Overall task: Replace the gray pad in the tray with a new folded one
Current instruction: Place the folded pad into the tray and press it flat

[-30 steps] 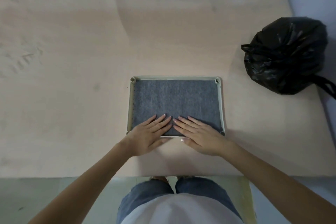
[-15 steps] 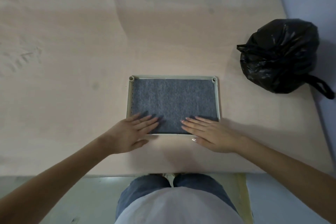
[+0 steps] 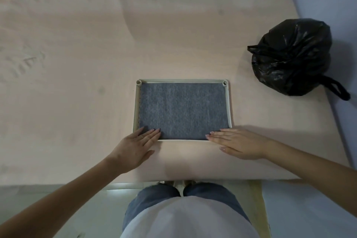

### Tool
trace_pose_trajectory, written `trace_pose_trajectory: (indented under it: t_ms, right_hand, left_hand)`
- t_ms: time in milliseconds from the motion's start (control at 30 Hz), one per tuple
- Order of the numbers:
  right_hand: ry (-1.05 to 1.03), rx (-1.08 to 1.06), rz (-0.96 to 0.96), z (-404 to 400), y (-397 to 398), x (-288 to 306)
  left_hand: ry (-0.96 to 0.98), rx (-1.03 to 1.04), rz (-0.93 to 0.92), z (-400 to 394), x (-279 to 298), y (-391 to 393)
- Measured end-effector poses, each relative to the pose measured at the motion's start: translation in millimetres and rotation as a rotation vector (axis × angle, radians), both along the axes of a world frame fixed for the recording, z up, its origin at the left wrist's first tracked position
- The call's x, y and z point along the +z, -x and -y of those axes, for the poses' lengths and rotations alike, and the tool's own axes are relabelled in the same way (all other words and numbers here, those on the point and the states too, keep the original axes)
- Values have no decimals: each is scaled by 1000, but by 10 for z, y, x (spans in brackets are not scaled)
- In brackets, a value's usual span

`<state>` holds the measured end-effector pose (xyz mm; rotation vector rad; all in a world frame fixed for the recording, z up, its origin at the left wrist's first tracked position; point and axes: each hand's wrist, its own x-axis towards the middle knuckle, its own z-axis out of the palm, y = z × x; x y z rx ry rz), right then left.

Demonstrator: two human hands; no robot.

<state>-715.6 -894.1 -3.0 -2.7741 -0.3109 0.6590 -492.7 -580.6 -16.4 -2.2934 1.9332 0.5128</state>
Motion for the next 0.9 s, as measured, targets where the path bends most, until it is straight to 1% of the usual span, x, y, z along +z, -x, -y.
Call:
trace_pose_trajectory:
  t_ms: [133,267,333,433,500,700,733,767,800,833,867,900]
  right_hand:
    - [1,-16,125,49,105,47]
    - [-22,-112,262,76,253,124]
    - [-4,-141,304,21,265,130]
    - [65,-72,293,-53,254,59]
    - [75,-58,294,-33,250,29]
    - [114,42,358,-18,115,56]
    - [95,-1,384,-20,112,73]
    - [66,-110,426,-21,118,96]
    - [43,-295,479,-18,119,114]
    - [40,-535,529,-8,101,125]
    - [46,-787,546,11,56,120]
    - [38,-1015,503,28,-17,107]
  left_hand:
    - [18,-25,133,-94,-21,-46]
    - [66,-56,242,-108,-42,-35]
    - [87,-46,232,-71,-14,-6]
    - [99,-22,228,-49,-27,41]
    - [117,-26,230,-57,-49,41]
    - [172,-18,148,-68,35,22]
    - [206,-21,126,-89,36,6]
    - [256,26,80,-107,55,-8]
    - [322,154,12,-114,90,-23]
    - [394,348,-49,-103,134,-44]
    - [430,567,-65,-65,178,-74]
    - [390,762,-59,-10,219,-115]
